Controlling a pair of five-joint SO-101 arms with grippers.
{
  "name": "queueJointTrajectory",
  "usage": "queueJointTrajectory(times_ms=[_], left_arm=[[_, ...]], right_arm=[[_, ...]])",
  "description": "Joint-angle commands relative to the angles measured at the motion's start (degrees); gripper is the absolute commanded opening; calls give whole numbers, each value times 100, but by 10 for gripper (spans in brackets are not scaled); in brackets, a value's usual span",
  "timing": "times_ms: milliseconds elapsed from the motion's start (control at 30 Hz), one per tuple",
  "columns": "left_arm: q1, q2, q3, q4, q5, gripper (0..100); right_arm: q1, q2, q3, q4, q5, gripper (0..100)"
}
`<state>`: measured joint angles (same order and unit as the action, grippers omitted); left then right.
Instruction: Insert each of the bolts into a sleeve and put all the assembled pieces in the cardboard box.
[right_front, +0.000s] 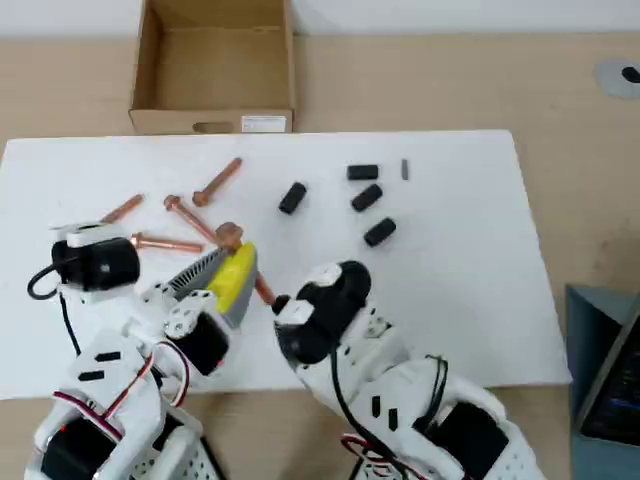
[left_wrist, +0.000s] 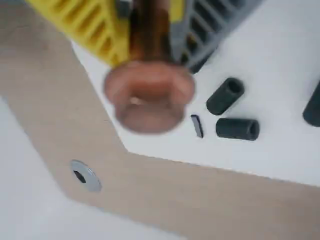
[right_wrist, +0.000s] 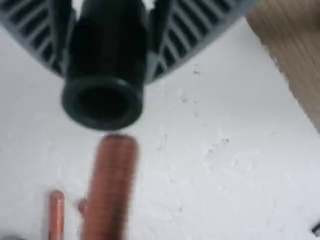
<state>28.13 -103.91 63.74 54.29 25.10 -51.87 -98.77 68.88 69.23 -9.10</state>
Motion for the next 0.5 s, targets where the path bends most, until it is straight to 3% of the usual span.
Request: queueJointTrajectory(times_ms=[0, 467], left_arm=[[62, -48, -316, -158, 53, 0], [369, -48, -299, -123, 176, 0]], right_arm=[[-66, -48, 22, -149, -18, 9], [-84, -48, 22, -149, -9, 9]])
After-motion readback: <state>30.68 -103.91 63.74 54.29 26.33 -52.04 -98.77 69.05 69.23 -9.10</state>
